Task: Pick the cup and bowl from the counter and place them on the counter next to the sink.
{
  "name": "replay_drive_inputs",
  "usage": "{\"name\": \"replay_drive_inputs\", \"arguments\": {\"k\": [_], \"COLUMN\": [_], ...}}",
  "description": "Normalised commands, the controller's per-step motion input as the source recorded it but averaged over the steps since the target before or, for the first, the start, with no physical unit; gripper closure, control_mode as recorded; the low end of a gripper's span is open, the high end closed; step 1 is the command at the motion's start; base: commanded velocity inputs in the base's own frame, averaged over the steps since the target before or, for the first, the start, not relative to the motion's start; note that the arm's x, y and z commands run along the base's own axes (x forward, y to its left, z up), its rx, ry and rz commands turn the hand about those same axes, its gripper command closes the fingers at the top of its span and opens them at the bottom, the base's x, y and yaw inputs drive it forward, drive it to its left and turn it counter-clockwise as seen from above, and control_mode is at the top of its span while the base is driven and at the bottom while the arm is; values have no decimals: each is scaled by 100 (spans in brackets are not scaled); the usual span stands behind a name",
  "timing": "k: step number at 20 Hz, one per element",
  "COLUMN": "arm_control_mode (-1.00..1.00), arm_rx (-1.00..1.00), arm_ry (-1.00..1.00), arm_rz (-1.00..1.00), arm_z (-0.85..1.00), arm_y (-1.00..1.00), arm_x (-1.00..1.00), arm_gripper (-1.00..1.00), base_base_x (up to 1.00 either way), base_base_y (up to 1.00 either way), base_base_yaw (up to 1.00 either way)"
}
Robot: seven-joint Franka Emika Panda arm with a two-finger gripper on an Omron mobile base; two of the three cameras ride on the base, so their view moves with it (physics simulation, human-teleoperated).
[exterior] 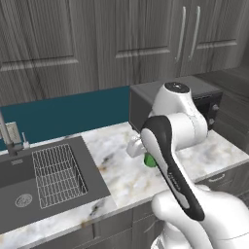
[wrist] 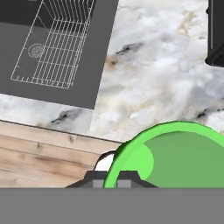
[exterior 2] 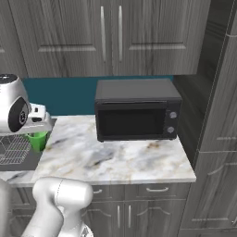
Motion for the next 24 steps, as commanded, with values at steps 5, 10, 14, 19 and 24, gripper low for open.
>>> {"name": "replay_drive_inputs", "arguments": {"k": [5,10,14,19,24], "arm_control_mode": [-100,-100,-100,-100,-100], "arm_rx": [0,0,-1,-5,-1], "arm_ry": [-24,-10,7,22,1], "arm_rz": [0,0,0,0,0], "arm_z": [-63,-40,-14,-1,-44], "arm_y": [16,13,16,3,0], "arm_x": [0,10,59,64,51], "arm_gripper": [100,100,100,100,100], "base_base_x": [0,0,0,0,0], "base_base_y": [0,0,0,0,0], "base_base_yaw": [0,0,0,0,0]}}
